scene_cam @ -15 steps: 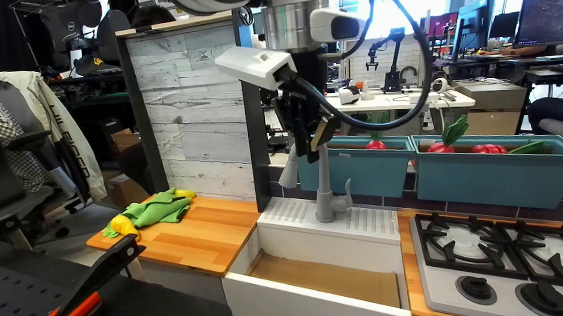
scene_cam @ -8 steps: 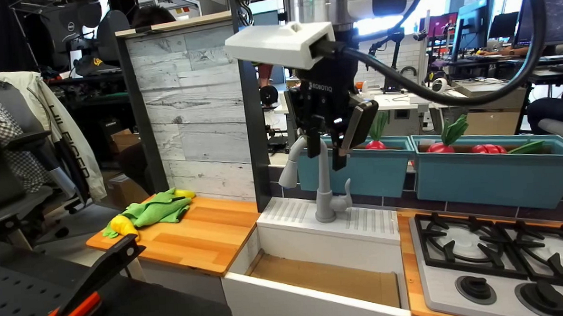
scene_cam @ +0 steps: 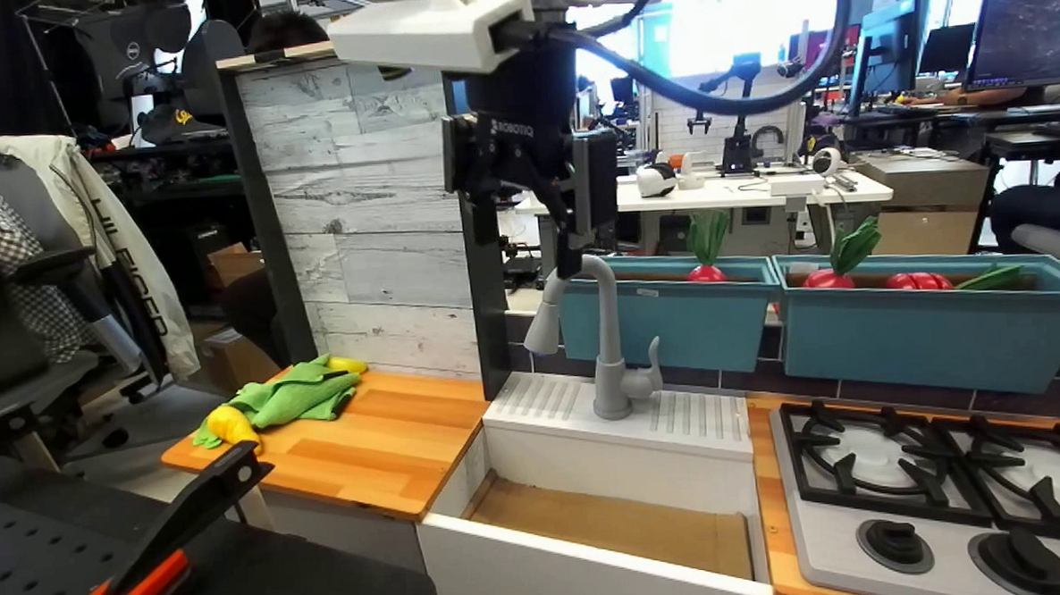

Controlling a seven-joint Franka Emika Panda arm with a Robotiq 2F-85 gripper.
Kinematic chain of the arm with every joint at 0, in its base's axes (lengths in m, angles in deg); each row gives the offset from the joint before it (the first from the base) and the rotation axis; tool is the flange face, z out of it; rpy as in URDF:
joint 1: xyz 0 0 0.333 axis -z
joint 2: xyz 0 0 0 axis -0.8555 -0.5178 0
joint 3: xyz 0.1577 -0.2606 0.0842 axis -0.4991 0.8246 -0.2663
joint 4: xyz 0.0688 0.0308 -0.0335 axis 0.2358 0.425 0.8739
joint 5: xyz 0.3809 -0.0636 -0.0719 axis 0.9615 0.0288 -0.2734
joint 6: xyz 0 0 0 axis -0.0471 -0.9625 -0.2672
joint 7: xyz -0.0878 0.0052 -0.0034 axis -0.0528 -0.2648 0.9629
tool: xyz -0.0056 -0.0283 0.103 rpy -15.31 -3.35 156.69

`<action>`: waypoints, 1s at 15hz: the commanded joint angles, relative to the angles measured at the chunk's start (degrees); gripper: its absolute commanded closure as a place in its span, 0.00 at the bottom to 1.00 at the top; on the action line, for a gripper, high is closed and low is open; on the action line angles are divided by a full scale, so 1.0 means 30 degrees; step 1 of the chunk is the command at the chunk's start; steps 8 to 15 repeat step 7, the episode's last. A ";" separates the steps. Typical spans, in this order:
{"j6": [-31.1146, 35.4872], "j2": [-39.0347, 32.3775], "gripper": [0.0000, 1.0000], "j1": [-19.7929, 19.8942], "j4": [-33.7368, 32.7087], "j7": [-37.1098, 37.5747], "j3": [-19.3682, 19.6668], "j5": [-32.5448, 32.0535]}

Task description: Move the faucet to the right

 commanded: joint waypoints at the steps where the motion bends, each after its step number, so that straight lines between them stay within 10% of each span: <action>1: -0.1272 0.3042 0.00 -0.0639 0.1975 -0.1548 -0.0368 0.0657; 15: -0.1086 0.3196 0.00 -0.1644 0.1928 -0.1185 0.0278 0.0248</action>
